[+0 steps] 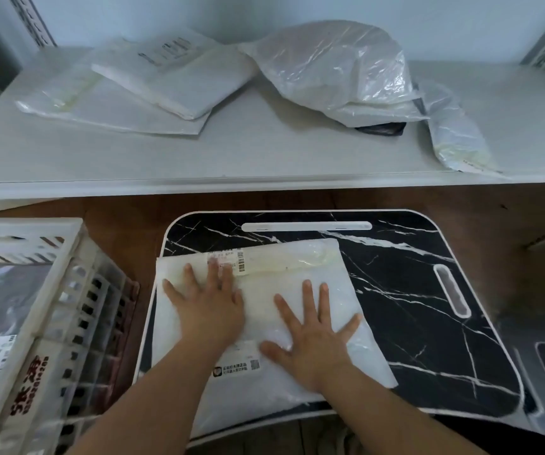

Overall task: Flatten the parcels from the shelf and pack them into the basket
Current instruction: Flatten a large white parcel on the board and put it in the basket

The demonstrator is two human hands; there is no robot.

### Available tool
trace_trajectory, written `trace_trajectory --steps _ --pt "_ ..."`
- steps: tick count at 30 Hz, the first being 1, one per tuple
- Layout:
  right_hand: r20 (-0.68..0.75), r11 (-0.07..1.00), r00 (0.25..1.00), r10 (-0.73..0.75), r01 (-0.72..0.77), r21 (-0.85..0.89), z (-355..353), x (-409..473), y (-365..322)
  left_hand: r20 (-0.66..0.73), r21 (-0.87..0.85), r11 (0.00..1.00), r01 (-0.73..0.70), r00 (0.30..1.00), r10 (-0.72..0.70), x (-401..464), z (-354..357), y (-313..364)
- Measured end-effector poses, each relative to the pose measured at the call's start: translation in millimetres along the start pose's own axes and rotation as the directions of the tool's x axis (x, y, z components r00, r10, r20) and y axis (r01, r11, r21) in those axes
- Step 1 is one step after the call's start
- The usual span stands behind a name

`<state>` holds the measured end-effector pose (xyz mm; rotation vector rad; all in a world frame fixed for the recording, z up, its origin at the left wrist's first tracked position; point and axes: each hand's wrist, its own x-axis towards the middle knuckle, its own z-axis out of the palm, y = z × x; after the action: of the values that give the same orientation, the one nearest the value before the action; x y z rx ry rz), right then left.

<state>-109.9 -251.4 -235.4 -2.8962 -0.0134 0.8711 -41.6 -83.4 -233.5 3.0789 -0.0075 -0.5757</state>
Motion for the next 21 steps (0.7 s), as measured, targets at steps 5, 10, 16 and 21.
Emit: trace_trajectory --steps 5,10,16,21 --pt "0.02 1.0 1.0 -0.009 0.009 -0.011 1.9 -4.1 -3.5 0.072 -0.087 0.991 -0.101 0.992 0.107 -67.1 23.7 8.0" --pt "0.05 0.982 0.984 -0.168 0.172 -0.079 5.8 -23.7 18.8 0.11 -0.07 0.988 -0.135 0.984 0.142 -80.5 37.4 -6.7" --pt "0.062 0.98 0.99 -0.129 0.137 -0.141 6.9 -19.9 16.1 0.141 -0.01 0.991 -0.134 0.981 0.134 -74.3 38.3 -3.1" --pt "0.08 0.996 0.996 -0.023 0.03 -0.079 -3.8 -7.4 5.6 0.141 0.06 0.986 -0.155 0.979 0.145 -51.6 24.1 -0.7"
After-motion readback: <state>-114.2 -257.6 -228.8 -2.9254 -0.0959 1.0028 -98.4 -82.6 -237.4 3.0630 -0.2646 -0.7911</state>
